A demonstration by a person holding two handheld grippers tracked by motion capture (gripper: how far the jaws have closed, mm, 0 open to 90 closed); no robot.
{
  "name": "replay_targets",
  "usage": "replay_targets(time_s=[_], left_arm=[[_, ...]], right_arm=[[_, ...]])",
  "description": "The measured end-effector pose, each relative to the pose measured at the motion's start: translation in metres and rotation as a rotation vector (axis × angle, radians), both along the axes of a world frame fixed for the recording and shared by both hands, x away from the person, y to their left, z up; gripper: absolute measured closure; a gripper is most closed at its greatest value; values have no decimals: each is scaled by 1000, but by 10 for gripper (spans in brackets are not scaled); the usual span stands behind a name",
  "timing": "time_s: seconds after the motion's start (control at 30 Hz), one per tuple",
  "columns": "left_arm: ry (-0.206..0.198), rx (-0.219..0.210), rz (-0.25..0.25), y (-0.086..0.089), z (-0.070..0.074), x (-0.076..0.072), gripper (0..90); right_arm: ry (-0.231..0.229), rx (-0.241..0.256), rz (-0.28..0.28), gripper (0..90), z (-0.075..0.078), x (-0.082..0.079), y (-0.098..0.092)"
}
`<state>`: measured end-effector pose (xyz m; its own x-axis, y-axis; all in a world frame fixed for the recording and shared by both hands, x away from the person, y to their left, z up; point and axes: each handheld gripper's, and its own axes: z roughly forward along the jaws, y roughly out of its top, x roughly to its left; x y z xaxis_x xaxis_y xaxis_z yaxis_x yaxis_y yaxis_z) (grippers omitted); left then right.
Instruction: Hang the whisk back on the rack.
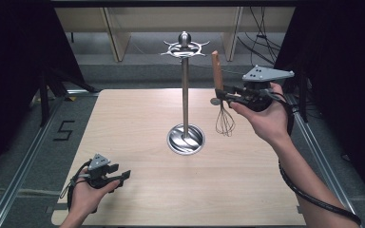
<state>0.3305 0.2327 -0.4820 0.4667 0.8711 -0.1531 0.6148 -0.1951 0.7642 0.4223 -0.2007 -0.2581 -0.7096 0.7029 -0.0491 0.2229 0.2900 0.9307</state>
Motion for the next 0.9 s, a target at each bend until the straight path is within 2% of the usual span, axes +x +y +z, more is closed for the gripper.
replay_targets(time_s=[0.07,0.13,0.23,0.37,0.5,0.53,0.6,0.67,0.73,0.77,0.83,0.9], left_arm=[[1,0,0,0,0,0,411],[1,-5,3,0,0,0,411],[1,-3,3,0,0,0,411],[0,-4,2,0,0,0,411],[1,-4,7,0,0,0,411],[1,-3,5,0,0,0,411],[-4,-9,1,0,0,0,410],[1,-6,0,0,0,0,411],[0,-10,4,0,0,0,411],[5,-7,5,0,0,0,411],[3,-7,7,0,0,0,411],[0,-6,-1,0,0,0,411]], right_arm=[[-3,14,-12,696,0,0,2],[13,7,3,696,1,1,1],[-8,10,-2,696,2,2,2],[27,15,15,696,3,3,3],[37,22,12,696,4,3,5],[21,16,22,696,4,5,5],[35,10,22,696,5,4,5],[25,8,24,696,5,5,5],[35,26,19,696,6,5,6],[26,13,22,696,6,6,5],[43,18,22,696,7,5,6],[39,18,21,696,7,6,6]])
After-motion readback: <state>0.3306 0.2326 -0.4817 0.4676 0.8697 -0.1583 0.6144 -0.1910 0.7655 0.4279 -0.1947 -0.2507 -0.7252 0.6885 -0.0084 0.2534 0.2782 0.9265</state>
